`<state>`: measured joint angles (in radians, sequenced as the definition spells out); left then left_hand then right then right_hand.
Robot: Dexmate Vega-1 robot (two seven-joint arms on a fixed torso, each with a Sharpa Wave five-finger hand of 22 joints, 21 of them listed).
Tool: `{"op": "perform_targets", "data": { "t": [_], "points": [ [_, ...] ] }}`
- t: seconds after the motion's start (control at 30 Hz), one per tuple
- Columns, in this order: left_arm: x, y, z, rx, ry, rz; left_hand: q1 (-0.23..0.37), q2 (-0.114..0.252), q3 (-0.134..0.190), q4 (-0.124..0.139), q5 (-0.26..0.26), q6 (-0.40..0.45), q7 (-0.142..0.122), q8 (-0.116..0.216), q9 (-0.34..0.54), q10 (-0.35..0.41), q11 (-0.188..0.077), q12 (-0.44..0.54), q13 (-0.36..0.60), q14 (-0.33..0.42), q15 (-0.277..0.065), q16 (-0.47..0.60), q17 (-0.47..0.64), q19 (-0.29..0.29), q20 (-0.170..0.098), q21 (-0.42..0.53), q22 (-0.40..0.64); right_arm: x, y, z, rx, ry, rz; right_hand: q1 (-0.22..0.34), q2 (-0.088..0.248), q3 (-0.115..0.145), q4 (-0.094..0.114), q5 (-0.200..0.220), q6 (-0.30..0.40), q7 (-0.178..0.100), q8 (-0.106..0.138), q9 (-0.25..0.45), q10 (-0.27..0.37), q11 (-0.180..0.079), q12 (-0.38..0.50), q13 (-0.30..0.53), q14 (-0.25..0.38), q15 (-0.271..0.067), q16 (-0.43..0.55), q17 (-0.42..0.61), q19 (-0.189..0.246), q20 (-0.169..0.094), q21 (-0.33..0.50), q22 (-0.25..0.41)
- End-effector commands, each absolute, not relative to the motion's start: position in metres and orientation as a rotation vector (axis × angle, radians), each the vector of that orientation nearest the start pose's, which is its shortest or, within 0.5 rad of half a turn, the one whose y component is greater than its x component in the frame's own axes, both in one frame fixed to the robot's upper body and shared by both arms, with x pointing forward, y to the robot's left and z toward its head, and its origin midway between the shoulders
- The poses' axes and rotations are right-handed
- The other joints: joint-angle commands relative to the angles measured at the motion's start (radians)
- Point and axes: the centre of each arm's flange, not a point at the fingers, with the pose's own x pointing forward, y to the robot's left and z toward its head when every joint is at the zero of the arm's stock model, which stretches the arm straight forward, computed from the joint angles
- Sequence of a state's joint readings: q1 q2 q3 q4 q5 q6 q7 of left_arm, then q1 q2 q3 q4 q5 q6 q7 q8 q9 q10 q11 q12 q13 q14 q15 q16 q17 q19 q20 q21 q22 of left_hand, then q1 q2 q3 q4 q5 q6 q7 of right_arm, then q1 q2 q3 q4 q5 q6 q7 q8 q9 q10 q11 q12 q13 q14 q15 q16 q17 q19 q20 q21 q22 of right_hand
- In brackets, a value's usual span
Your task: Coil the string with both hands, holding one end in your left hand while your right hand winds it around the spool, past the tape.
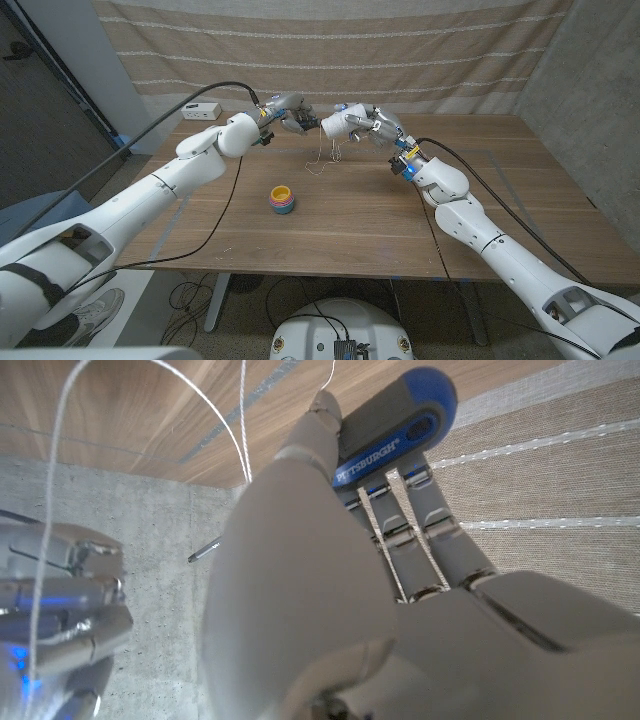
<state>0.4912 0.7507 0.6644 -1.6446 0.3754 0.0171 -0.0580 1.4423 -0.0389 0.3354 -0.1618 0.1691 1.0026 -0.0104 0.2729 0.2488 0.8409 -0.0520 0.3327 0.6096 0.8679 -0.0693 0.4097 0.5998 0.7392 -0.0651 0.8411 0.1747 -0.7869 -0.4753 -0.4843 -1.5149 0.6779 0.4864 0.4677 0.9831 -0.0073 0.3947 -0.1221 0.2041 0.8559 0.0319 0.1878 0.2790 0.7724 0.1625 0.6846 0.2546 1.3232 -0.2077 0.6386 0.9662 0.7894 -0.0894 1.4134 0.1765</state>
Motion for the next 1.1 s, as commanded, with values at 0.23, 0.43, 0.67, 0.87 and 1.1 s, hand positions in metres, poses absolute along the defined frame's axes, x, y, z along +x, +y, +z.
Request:
{"op": "perform_targets", "data": {
  "t": [0.23,0.43,0.67,0.87,1.1],
  "points": [
    [0.608,0.187,0.126,1.41,-0.745,-0.199,0.149,0.162,0.008,0.002,0.006,0.135,0.127,-0.002,0.005,0.005,-0.001,-0.002,0.004,0.052,-0.103,0.002,0.008,0.002,-0.141,0.037,0.004,0.544,-0.16,0.115,-0.128,-1.113,0.78,0.172,0.174,0.028,0.028,0.006,0.176,0.074,0.008,0.003,0.241,-0.147,0.134,0.326,0.001,-0.007,-0.005,0.004,-0.008,-0.1,0.005,0.003],
    [0.611,0.184,0.124,1.419,-0.732,-0.221,0.149,0.162,0.008,0.002,0.006,0.135,0.127,-0.003,0.005,0.005,-0.001,-0.003,0.005,0.05,-0.105,0.0,0.008,0.001,-0.14,0.037,0.004,0.554,-0.162,0.128,-0.067,-1.134,0.738,0.172,0.174,0.029,0.029,0.007,0.176,0.075,0.008,0.003,0.24,-0.148,0.133,0.327,-0.001,-0.007,-0.006,0.005,-0.01,-0.102,0.005,0.003],
    [0.613,0.182,0.121,1.42,-0.729,-0.242,0.149,0.163,0.007,0.002,0.006,0.134,0.128,-0.003,0.006,0.005,-0.001,-0.005,0.006,0.05,-0.104,0.0,0.008,0.0,-0.14,0.037,0.003,0.571,-0.164,0.136,0.025,-1.133,0.646,0.172,0.175,0.03,0.029,0.007,0.175,0.072,0.007,0.002,0.24,-0.149,0.132,0.327,-0.001,-0.008,-0.007,0.005,-0.011,-0.104,0.005,0.003],
    [0.617,0.179,0.118,1.413,-0.724,-0.258,0.149,0.163,0.008,0.002,0.006,0.134,0.127,-0.003,0.007,0.006,-0.001,-0.006,0.006,0.049,-0.104,-0.001,0.009,-0.001,-0.14,0.037,0.003,0.592,-0.163,0.132,0.146,-1.094,0.547,0.172,0.175,0.03,0.03,0.007,0.175,0.074,0.007,0.001,0.241,-0.149,0.13,0.325,-0.003,-0.007,-0.01,0.002,-0.012,-0.107,0.004,0.002],
    [0.621,0.176,0.116,1.399,-0.733,-0.26,0.15,0.163,0.008,0.002,0.006,0.133,0.128,-0.004,0.008,0.005,-0.001,-0.008,0.007,0.048,-0.104,-0.001,0.01,-0.002,-0.14,0.037,0.003,0.603,-0.162,0.129,0.208,-1.066,0.472,0.175,0.177,0.032,0.029,0.007,0.177,0.078,0.007,-0.001,0.248,-0.145,0.123,0.31,0.003,-0.009,-0.017,-0.012,-0.006,-0.105,0.006,0.002]
  ]
}}
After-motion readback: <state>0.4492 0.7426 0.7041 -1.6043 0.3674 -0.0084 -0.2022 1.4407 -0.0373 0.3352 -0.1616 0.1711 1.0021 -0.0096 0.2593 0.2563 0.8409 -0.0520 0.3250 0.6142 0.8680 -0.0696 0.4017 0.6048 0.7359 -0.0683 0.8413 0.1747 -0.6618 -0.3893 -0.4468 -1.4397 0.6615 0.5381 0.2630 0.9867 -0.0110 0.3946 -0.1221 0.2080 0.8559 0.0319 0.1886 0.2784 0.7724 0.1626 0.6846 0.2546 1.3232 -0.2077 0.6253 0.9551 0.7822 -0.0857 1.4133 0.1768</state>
